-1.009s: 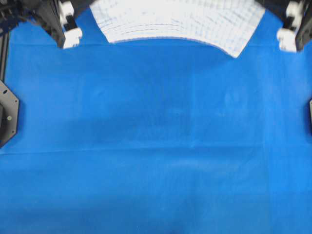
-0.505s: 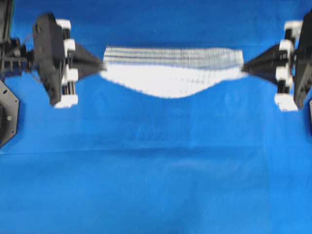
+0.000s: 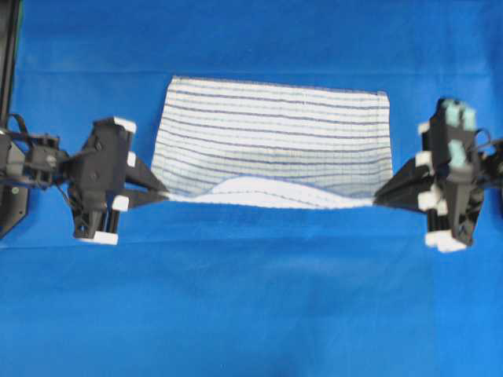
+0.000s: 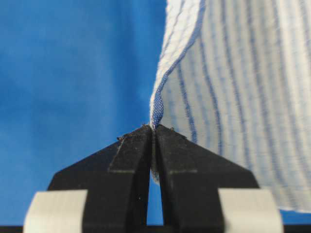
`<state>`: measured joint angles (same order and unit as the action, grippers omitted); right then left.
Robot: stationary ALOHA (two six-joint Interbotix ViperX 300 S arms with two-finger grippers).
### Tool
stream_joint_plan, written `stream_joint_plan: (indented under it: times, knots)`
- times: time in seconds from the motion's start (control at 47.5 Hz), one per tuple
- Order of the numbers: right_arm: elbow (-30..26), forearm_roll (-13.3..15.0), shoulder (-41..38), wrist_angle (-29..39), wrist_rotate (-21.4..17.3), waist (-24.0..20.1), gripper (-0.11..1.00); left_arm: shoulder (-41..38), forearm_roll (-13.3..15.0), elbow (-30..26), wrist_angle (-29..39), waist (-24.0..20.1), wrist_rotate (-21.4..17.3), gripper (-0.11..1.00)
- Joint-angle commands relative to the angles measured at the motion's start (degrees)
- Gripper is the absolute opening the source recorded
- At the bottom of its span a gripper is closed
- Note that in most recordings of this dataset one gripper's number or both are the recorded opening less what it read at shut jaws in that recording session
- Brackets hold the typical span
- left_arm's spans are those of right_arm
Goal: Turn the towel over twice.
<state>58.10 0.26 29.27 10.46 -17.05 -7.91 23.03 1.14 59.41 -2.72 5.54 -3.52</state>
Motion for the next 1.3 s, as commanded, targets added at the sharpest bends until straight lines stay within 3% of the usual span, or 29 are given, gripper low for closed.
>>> stream_joint_plan:
  times: [0.0,0.252,0.799,0.904,0.988,1.157,1.199,1.283]
  knots:
    - [-0.7,-0.2,-2.6,-1.8,-0.6,-2.3,0.05,-1.3,0.1,-0.1,-2.3,0.7,1.1,0.03]
    - [-0.6,-0.2,-7.8,-3.2,-3.3,-5.8,0.05,-5.4,0.1,-0.1,-4.7,3.3,3.8,0.03]
    - [-0.4,0.1,-7.9,-1.1,-3.3,-6.0,0.05,-6.9,0.1,-1.2,-6.6,3.9,4.2,0.04]
    - [-0.4,0.1,-7.8,-1.1,-3.2,-6.1,0.05,-7.1,0.1,-1.6,-6.7,3.9,4.2,0.11]
    - [-0.5,0.2,-7.8,-1.1,-2.8,-6.1,0.06,-7.0,0.1,-2.0,-6.6,4.0,4.3,0.26]
    - [-0.8,1.1,-6.8,-0.4,-2.5,-6.1,0.54,-6.2,0.1,-2.5,-6.0,4.7,4.0,0.67]
    - [-0.9,1.8,-6.1,-0.1,-2.5,-6.1,0.63,-5.7,0.1,-2.7,-5.7,4.7,3.9,0.72]
    - [-1.0,3.4,-3.7,0.6,-2.5,-6.0,0.64,-4.3,0.1,-3.1,-4.8,4.7,3.1,0.74]
